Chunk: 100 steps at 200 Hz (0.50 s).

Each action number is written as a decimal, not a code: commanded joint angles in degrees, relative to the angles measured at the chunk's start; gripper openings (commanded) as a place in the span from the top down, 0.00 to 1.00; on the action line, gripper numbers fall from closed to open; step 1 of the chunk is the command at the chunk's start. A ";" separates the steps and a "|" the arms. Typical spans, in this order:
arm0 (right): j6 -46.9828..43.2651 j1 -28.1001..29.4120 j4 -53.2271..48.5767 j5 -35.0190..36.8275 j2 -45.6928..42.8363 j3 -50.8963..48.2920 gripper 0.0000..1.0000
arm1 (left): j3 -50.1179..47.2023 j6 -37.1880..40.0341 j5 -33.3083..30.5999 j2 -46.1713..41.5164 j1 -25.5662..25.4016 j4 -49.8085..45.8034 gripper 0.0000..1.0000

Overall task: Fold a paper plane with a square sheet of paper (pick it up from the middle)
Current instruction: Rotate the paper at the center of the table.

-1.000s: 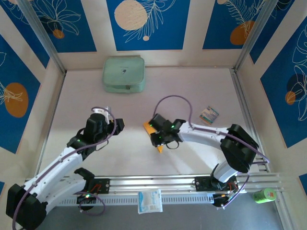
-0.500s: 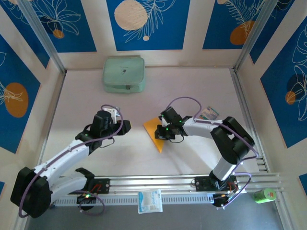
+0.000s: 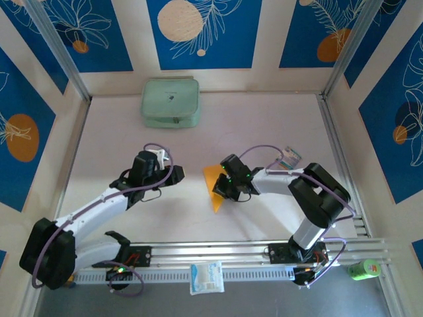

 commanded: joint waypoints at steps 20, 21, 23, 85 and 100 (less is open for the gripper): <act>20.67 4.92 2.39 7.34 -1.33 -4.41 0.90 | 0.88 -3.33 6.08 5.20 0.52 4.70 0.68; 20.67 4.99 2.43 7.42 -1.43 -4.38 0.90 | 0.92 -3.40 6.27 5.37 0.54 4.82 0.68; 20.64 5.08 2.46 7.55 -1.70 -4.32 0.90 | 0.96 -3.50 6.57 5.65 0.49 5.01 0.68; 2.16 0.84 -10.72 6.01 -11.37 -1.87 0.86 | 7.29 -5.21 18.16 18.89 -1.96 10.81 0.87; -0.47 -0.90 -11.70 5.86 -14.08 -3.84 0.85 | 10.90 -5.11 20.76 23.07 -3.84 10.13 0.89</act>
